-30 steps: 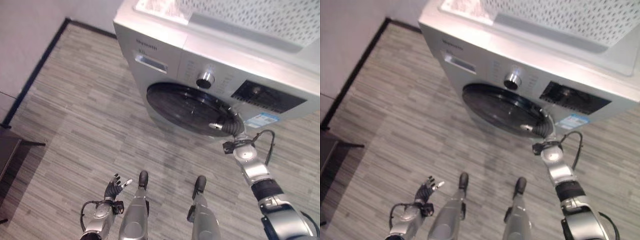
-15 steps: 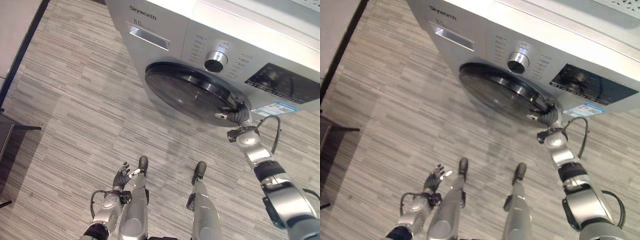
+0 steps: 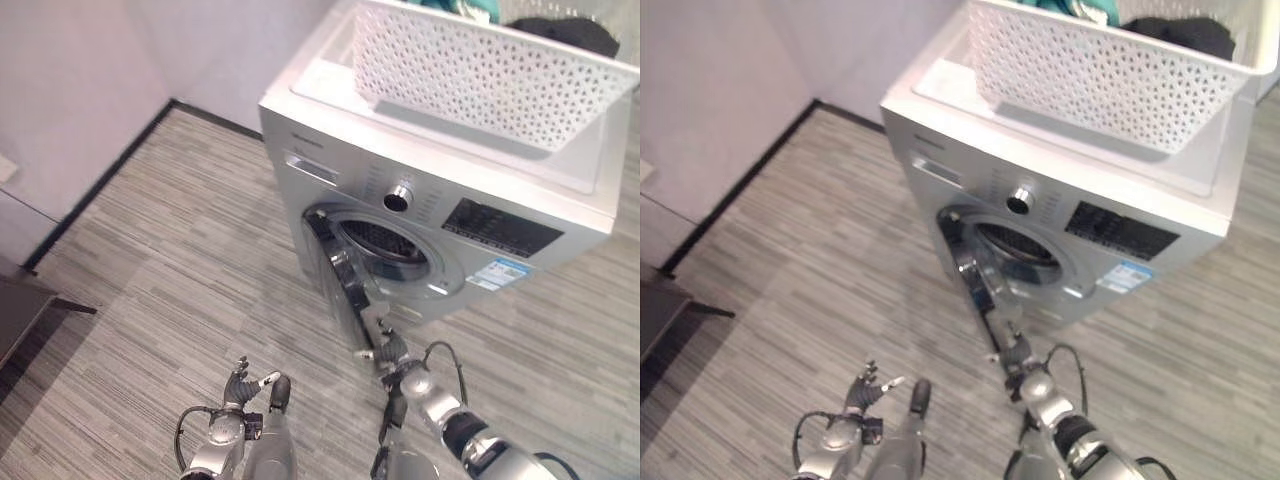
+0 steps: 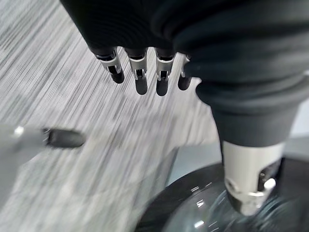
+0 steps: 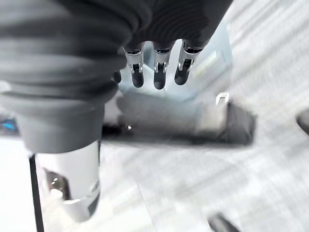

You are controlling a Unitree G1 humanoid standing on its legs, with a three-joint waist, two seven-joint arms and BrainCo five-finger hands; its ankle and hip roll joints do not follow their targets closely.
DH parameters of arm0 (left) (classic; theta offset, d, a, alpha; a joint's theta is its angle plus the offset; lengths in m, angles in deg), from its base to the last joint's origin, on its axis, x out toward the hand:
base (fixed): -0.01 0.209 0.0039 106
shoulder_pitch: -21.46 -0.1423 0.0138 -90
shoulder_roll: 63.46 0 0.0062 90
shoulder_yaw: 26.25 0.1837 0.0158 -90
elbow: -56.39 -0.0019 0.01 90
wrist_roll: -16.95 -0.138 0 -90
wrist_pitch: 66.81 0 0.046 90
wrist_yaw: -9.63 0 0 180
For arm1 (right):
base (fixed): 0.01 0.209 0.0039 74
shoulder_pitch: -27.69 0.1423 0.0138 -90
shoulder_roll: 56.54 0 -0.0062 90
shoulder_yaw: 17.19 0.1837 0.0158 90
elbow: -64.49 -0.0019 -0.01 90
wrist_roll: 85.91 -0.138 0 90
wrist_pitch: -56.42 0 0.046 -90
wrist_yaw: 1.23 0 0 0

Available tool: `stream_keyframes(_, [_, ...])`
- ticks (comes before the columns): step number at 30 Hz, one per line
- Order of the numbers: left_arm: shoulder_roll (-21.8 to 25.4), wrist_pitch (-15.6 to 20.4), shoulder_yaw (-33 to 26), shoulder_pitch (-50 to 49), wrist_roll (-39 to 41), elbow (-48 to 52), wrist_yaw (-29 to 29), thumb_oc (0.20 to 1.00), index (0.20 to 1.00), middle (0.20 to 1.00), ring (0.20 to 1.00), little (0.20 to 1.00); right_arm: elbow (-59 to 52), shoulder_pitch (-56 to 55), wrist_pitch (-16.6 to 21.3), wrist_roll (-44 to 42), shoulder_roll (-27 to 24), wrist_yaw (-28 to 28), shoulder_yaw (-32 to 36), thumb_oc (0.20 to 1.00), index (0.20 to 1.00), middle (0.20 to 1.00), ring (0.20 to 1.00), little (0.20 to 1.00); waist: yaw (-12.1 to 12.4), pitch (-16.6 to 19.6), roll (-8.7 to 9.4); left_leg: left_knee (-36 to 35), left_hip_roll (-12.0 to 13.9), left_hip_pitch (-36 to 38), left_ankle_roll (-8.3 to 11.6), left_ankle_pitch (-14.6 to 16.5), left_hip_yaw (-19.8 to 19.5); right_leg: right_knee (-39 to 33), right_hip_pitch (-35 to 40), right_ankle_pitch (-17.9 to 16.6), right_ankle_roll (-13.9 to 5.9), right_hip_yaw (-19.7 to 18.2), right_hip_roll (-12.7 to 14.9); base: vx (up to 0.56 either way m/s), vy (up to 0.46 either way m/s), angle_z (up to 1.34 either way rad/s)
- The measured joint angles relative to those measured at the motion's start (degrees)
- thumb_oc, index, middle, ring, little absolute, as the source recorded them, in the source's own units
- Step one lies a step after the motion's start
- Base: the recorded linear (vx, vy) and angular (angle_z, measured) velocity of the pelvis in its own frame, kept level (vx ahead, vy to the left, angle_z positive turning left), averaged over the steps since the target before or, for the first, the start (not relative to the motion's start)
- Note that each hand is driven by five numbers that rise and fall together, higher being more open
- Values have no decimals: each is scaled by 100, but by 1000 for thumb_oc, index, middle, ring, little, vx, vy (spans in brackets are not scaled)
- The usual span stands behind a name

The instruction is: Grab the laundry basket,head to the washer,open it,put in the laundry and shut it.

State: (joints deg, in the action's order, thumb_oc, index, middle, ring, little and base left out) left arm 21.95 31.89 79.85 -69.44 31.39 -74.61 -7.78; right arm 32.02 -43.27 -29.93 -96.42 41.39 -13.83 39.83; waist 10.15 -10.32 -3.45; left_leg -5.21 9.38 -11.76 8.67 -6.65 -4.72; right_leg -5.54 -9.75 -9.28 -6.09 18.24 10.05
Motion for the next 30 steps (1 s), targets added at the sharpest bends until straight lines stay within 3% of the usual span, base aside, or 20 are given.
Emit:
stream_keyframes(2, [160,-186,-2,-297,-337,648,-168,1000,1000,1000,1000,1000,268,26,-154,9,84,268,-150,1000,1000,1000,1000,1000,186,77,-144,0,17,-16,-2,-1,-129,1,66,-3,-3,229,20,68,-82,29])
stream_keyframes(4, [1186,-309,-21,-866,-1174,2811,-385,1000,1000,1000,1000,1000,711,-36,-273,6,140,435,-190,1000,1000,1000,1000,1000,575,122,-333,-9,68,-40,0,3,-296,0,209,5,-10,450,-16,51,-82,56])
stream_keyframes(5, [1802,-129,-200,-1054,-1790,3688,-682,1000,1000,1000,1000,1000,848,-117,-262,6,200,427,-88,1000,1000,1000,1000,1000,694,130,-378,3,38,-67,5,22,-475,0,298,57,-35,614,-9,43,-70,74])
stream_keyframes(6, [2030,-28,-524,-960,-2136,3823,-978,1000,1000,1000,1000,1000,839,-219,-247,3,182,409,-52,1000,1000,1000,1000,1000,783,178,-455,65,-19,-130,25,92,-492,-1,338,77,-33,648,56,84,-126,55])
stream_keyframes(7, [2378,-48,-473,-858,-2714,3794,-1147,1000,1000,1000,1000,1000,843,-249,-217,2,178,420,-50,1000,1000,1000,1000,1000,846,180,-460,73,-35,-138,25,92,-441,-1,339,60,-56,640,90,68,-89,31])
stream_keyframes(8, [3408,-141,-456,-949,-3921,4425,-1410,1000,1000,1000,1000,1000,829,-379,-51,7,190,421,4,1000,1000,1000,1000,1000,885,170,-333,11,-48,-130,26,92,-447,35,344,46,-79,667,113,95,-94,10])
stream_keyframes(9, [3822,-112,-859,-1166,-4360,5170,-1468,1000,1000,1000,1000,1000,793,-453,30,6,203,411,101,1000,1000,1000,1000,1000,906,161,-191,2,-68,-133,26,91,-452,43,352,50,-93,700,125,73,-42,15])
stream_keyframes(10, [3765,23,-1231,-1236,-4607,5516,-1562,1000,1000,1000,1000,1000,857,-515,35,5,204,406,195,1000,1000,1000,1000,1000,914,174,-122,21,-103,-133,25,91,-470,27,369,63,-109,708,145,89,-40,14])
stream_keyframes(11, [3124,169,-1765,-1027,-4723,6092,-1656,1000,1000,1000,1000,1000,1042,-686,22,14,116,418,573,1000,1000,1000,1000,1000,920,212,-43,39,-181,-32,23,89,-472,1,494,81,-135,711,225,52,2,9])
stream_keyframes(12, [2825,292,-1730,-936,-4702,6373,-1630,1000,1000,1000,1000,1000,1213,-785,8,12,129,415,754,1000,1000,1000,1000,1000,892,261,31,21,-224,74,20,87,-453,1,581,108,-171,711,279,63,24,6])
stream_keyframes(14, [2752,558,-1010,-480,-4142,6516,-1012,1000,1000,1000,1000,1000,1267,-927,-9,32,61,452,831,1000,1000,1000,1000,1000,723,353,143,30,-252,174,-23,56,-399,1,662,158,-216,675,304,63,49,-8])
stream_keyframes(15, [2403,584,-469,-233,-3290,6522,-449,1000,1000,1000,1000,1000,1273,-926,-20,52,45,525,1025,1000,1000,1000,1000,1000,526,392,142,46,-300,223,-78,14,-380,1,701,171,-236,636,343,50,53,-16])
stream_keyframes(16, [2258,587,-282,-175,-3021,6521,-287,1000,1000,1000,1000,1000,1277,-921,-27,61,45,531,1099,1000,1000,1000,1000,1000,467,402,135,38,-309,254,-99,-3,-354,1,702,170,-237,596,357,51,72,-31])
stream_keyframes(17, [1957,723,132,0,-2017,6281,345,1000,1000,1000,1000,1000,1269,-901,-103,71,35,548,1127,1000,1000,1000,1000,1000,252,402,125,2,-331,349,-112,-14,-214,2,699,168,-254,495,376,64,65,-34])
stream_keyframes(18, [1831,730,296,99,-1544,6056,603,1000,1000,1000,1000,1000,1262,-913,-149,75,29,569,1118,1000,1000,1000,1000,1000,143,412,121,1,-341,382,-122,-13,-171,1,692,163,-279,451,383,48,60,-31])
stream_keyframes(20, [1524,646,569,283,-292,5472,1169,1000,1000,1000,1000,1000,1256,-931,-210,151,0,677,1095,1000,1000,1000,1000,1000,-23,447,80,0,-344,392,-143,-5,-122,2,691,185,-269,421,392,29,18,-13])
stream_keyframes(21, [1224,413,745,433,664,4920,1555,1000,1000,1000,1000,1000,1259,-915,-262,236,-6,770,1101,1000,1000,1000,1000,1000,-54,457,54,0,-338,418,-131,-8,-70,2,675,152,-291,389,385,34,20,-15])
stream_keyframes(25, [738,-180,1205,446,2687,3796,2079,1000,1000,1000,1000,1000,1273,-787,-350,349,-53,834,1120,1000,1000,1000,1000,1000,-267,456,50,0,-283,474,-117,51,66,47,635,168,-277,249,316,14,38,-16])
stream_keyframes(27, [689,-379,1332,501,3123,3305,2250,1000,1000,1000,1000,1000,1257,-716,-358,377,-81,887,1134,1000,1000,1000,1000,1000,-450,440,69,-1,-278,472,-116,68,103,49,600,166,-275,223,312,-3,58,-16])
stream_keyframes(30, [586,-455,1268,618,3287,2286,2341,1000,1000,1000,1000,1000,1166,-649,-358,458,-92,912,1132,1000,1000,1000,1000,1000,-518,412,125,-2,-258,481,-110,89,213,42,542,165,-272,122,303,-30,33,-16])
